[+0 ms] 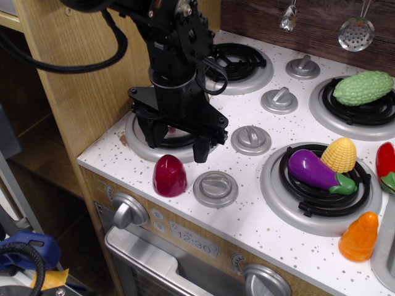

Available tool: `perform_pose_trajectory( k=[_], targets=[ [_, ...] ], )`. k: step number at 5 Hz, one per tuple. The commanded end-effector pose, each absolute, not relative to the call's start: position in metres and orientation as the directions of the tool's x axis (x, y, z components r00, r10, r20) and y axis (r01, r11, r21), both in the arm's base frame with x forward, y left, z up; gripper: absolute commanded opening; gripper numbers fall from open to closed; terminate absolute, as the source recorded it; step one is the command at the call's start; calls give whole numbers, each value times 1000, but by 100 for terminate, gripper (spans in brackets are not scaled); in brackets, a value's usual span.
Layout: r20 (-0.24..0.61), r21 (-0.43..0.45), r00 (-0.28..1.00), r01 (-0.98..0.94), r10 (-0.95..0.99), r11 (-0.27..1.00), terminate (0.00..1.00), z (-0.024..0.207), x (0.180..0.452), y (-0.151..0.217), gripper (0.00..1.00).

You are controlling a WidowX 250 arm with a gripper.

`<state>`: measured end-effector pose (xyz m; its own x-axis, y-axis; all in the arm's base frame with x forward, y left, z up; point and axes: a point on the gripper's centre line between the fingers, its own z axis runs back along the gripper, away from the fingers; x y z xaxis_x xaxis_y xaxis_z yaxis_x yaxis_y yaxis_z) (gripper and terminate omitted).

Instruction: Put sweet potato in pan which is on stove

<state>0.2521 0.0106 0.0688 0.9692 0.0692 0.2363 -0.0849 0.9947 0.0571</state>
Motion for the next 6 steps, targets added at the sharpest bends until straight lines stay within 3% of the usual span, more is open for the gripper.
perform_pose_trajectory(
  k=[1, 2, 6],
  targets=[
    [236, 57, 969, -85, 69, 995, 0, 69, 252, 11, 100],
    [261, 100, 963, -90, 61, 991, 0, 62, 249, 21, 100],
    [324, 17, 945, -64, 55, 998, 0, 12, 257, 42, 100]
  ],
)
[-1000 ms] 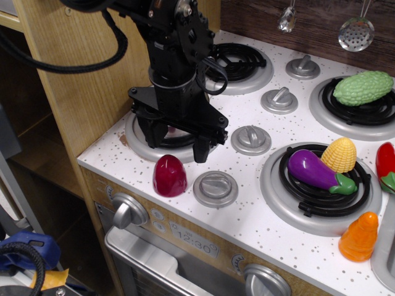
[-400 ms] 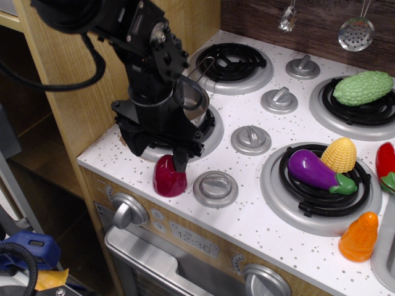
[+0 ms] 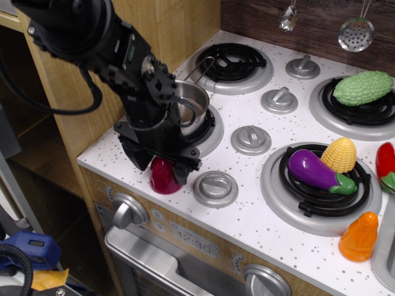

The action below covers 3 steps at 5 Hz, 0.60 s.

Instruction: Put sweet potato in pan which is on stove

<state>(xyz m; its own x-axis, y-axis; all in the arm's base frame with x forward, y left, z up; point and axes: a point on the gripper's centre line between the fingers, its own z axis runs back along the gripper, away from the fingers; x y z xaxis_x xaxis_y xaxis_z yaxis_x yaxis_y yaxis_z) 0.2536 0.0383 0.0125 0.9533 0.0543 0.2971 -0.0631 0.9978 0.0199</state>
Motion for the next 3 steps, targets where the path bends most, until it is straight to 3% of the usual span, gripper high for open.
perform_pose_trajectory(
  k=[1, 2, 3],
  targets=[
    [335, 0, 940, -71, 67, 997, 0, 4, 260, 42, 100],
    [348, 14, 935, -73, 64, 997, 0, 7, 262, 39, 0],
    [344, 62, 938, -61, 36, 996, 0, 35, 262, 40, 0]
  ],
)
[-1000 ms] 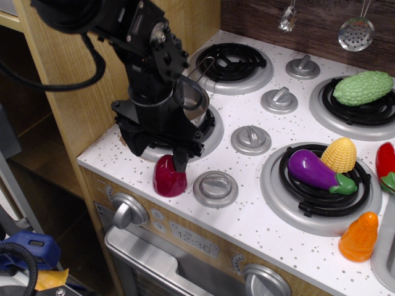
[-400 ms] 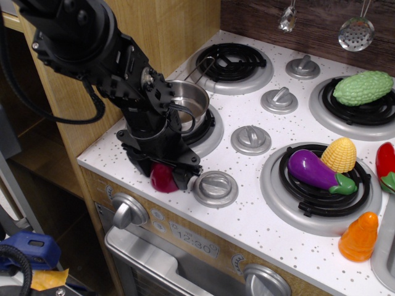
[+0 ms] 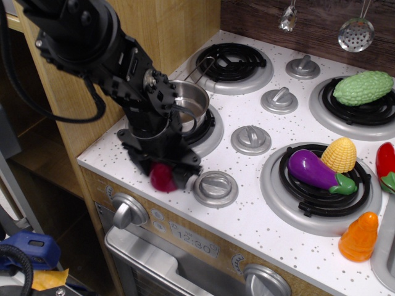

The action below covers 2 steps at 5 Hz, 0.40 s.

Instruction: Put sweet potato in pan which is on stove

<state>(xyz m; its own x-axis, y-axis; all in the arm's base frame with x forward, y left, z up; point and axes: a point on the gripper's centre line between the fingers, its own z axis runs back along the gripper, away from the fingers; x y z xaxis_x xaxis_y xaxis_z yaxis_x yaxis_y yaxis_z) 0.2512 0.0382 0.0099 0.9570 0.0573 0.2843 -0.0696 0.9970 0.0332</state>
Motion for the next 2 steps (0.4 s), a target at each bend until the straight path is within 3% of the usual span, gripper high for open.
perform_pose_trajectory(
  k=[1, 2],
  targets=[
    [311, 125, 950, -45, 4, 991, 0, 73, 265, 48, 0],
    [310, 185, 949, -7, -51, 983, 0, 97, 273, 59, 0]
  ],
)
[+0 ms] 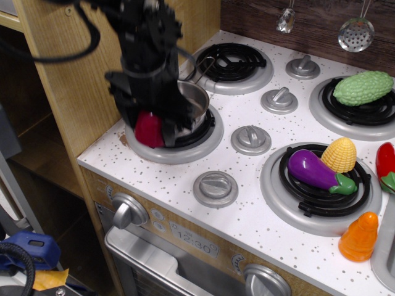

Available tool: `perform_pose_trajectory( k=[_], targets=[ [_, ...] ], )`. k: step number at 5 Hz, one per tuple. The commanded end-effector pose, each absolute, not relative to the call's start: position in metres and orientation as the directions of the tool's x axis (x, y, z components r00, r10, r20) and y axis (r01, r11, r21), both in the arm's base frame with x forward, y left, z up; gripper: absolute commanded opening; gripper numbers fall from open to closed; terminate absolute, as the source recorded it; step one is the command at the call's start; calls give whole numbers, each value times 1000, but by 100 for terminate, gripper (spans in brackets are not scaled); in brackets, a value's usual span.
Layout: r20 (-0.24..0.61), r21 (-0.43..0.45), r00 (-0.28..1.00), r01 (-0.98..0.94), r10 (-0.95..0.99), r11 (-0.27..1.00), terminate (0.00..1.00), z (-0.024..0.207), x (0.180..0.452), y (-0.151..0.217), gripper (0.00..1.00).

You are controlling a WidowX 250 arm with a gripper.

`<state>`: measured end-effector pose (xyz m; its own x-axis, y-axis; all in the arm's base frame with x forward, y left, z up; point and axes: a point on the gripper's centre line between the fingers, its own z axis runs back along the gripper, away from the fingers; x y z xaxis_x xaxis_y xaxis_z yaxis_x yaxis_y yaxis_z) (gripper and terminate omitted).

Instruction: Put sweet potato in pan which is on stove

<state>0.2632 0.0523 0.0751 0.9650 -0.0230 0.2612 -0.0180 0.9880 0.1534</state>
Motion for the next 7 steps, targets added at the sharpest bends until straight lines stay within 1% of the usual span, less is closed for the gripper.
perform_pose_trajectory(
  k=[1, 3, 4, 5, 6, 7],
  targets=[
    [322, 184, 939, 63, -121, 981, 0, 99, 290, 76, 0],
    [383, 161, 903, 142, -194, 977, 0, 86, 323, 86, 0],
    [398, 143, 893, 169, -213, 975, 0, 74, 327, 88, 0],
    [414, 130, 880, 196, -232, 972, 0, 65, 327, 92, 100],
    [414, 130, 880, 196, -232, 972, 0, 65, 327, 92, 100],
    [414, 130, 880, 196, -232, 972, 100, 65, 327, 92, 100]
  ],
)
